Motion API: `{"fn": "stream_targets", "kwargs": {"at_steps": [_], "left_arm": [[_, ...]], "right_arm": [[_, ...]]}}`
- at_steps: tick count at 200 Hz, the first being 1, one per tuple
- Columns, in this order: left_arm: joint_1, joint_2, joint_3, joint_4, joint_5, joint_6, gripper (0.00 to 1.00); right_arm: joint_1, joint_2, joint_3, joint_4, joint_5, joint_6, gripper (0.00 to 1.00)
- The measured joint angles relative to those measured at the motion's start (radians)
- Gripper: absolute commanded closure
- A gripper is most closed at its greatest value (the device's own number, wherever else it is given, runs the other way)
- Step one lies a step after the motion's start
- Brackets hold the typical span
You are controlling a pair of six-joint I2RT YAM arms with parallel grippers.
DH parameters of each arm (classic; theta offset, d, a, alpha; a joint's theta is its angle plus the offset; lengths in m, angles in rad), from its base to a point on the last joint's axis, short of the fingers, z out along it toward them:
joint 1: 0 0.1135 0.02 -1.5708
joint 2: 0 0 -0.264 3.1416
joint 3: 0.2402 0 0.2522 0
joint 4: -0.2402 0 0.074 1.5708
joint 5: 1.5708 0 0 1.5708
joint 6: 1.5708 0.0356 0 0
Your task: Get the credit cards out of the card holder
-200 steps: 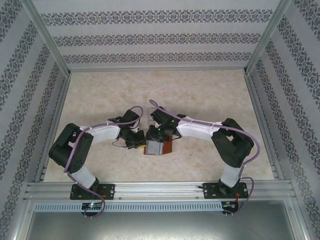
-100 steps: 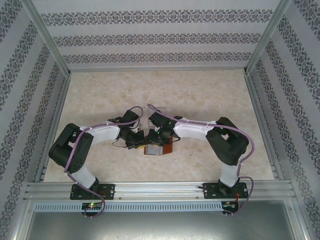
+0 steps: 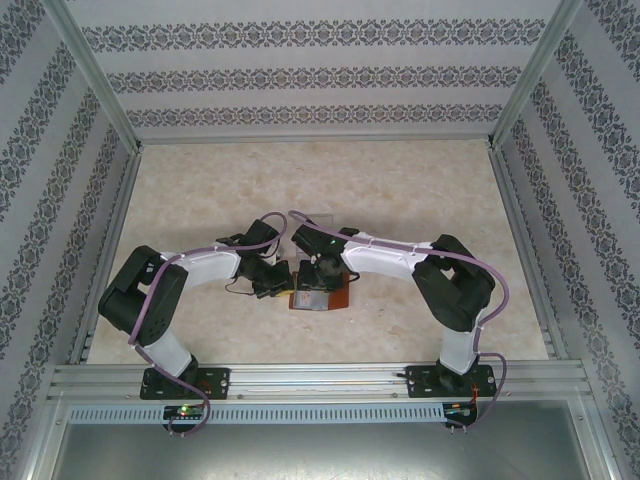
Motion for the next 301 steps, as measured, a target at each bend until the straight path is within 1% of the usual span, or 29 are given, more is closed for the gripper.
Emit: {"fn": "stream_targets", "kwargs": {"at_steps": [114,199,229,273,301], "left_arm": [[0.0,0.004,0.0,0.002,0.005,0.0,0.92],[0.0,0.019,0.014,0.001,0.018,0.0,0.92],[0.0,0.026,0.02,0.0,0.023,0.0,0.92],[0.0,0.032,0.025,0.0,0.03,0.001,0.92],[0.0,0.032,0.025,0.0,0.03,0.001,0.92]], "right_arm": [[0.021,0.01,0.063,-0.206,0.156,-0.029,0.54],[0.021,-0.001,0.051,-0.262,0.216,-0.029,0.54],[0.02,-0.003,0.032,-0.278,0.241,-0.033,0.52],[0.021,-0.002,0.028,-0.331,0.297,-0.066,0.43],[0.021,0.021,0.029,-0.363,0.333,-0.083,0.42]]}}
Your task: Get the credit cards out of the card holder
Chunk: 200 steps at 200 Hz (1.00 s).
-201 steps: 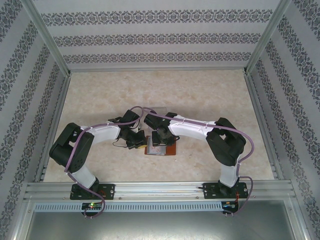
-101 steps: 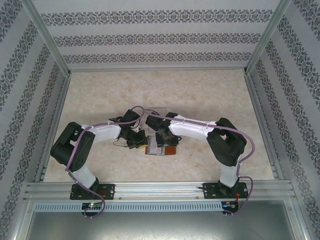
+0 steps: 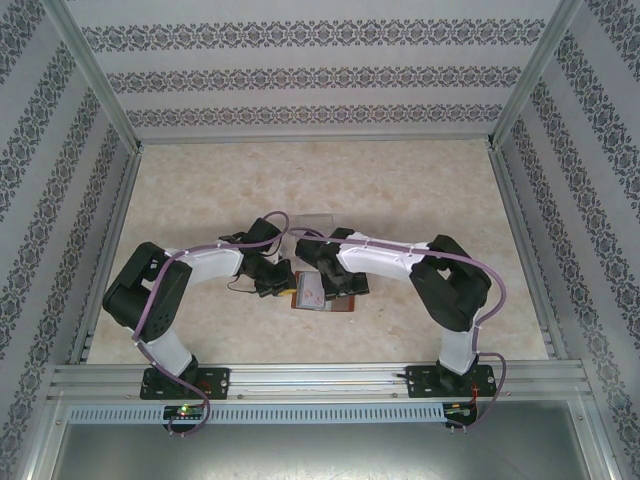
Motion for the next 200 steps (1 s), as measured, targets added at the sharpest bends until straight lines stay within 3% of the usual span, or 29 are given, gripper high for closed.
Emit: {"fn": "stream_targets", "kwargs": {"at_steps": [102,200], "left_arm": [[0.0,0.0,0.0,0.0,0.001,0.0,0.91],[0.0,-0.001,-0.001,0.001,0.001,0.0,0.91]], "right_arm": [[0.001,0.02,0.011,-0.018,0.038,-0.026,0.45],[0.001,-0.107,0.044,-0.033,0.04,-0.032,0.53]]}}
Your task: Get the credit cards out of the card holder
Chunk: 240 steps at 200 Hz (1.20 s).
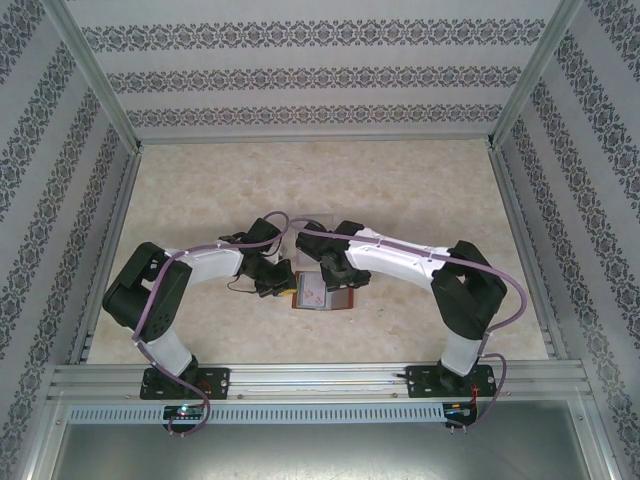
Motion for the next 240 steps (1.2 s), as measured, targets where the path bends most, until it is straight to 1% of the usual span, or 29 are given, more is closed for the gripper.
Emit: {"fn": "stream_targets", "kwargs": {"at_steps": [20,39,61,86,109,137,181,208,240], "left_arm": [[0.0,0.0,0.0,0.0,0.0,0.0,0.91],[0.0,-0.001,0.0,0.0,0.0,0.0,0.91],[0.0,-0.003,0.0,0.0,0.0,0.0,0.91],[0.0,-0.008,0.0,0.0,0.0,-0.004,0.91],[0.0,-0.022,-0.003,0.008,0.007,-0.021,0.91],[0.0,-0.04,-0.005,0.043,0.031,-0.052,0.91],[-0.003,-0.047,-0.004,0.092,0.079,-0.093,0.91],[-0.017,-0.037,0.007,0.109,0.1,-0.105,0.93],[-0.027,0.002,0.011,0.116,0.104,-0.106,0.93]], "right_arm": [[0.0,-0.019,0.001,0.018,-0.014,-0.002,0.59],[-0.001,-0.039,-0.009,0.073,-0.054,0.0,0.64],[-0.01,-0.069,-0.067,0.179,-0.138,0.015,0.69],[-0.043,-0.096,-0.176,0.34,-0.254,0.055,0.72],[-0.077,-0.099,-0.267,0.474,-0.35,0.099,0.72],[-0.101,-0.099,-0.323,0.573,-0.417,0.138,0.7],[-0.126,-0.106,-0.374,0.674,-0.47,0.175,0.64],[-0.138,-0.108,-0.388,0.716,-0.492,0.189,0.64],[-0.143,-0.108,-0.406,0.758,-0.514,0.203,0.64]]}}
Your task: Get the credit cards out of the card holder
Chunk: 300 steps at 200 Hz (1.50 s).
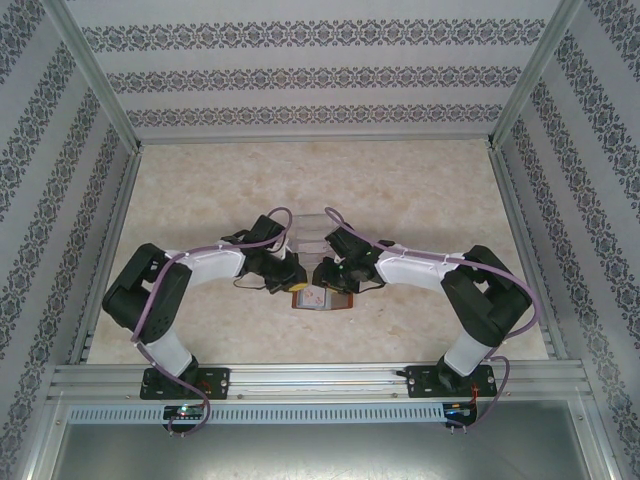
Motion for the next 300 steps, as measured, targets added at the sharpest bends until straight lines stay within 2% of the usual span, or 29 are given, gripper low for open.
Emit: {"fn": "stream_targets", "kwargs": {"at_steps": [96,150,300], "left_arm": [[-0.002,0.038,0.014,-0.013,-0.011,0.019,0.92],[-0.002,0.038,0.014,-0.014,-0.015,0.024,0.93],[-0.002,0.038,0.014,-0.014,-0.016,0.024,0.93]], "right_arm": [[-0.005,-0.001,-0.025,0.04,-0.026,0.02,0.68],[-0.011,-0.056,-0.031,0.039,-0.012,0.019,0.69],[-0.011,-0.009,-0.032,0.063,-0.036,0.018,0.7]]}}
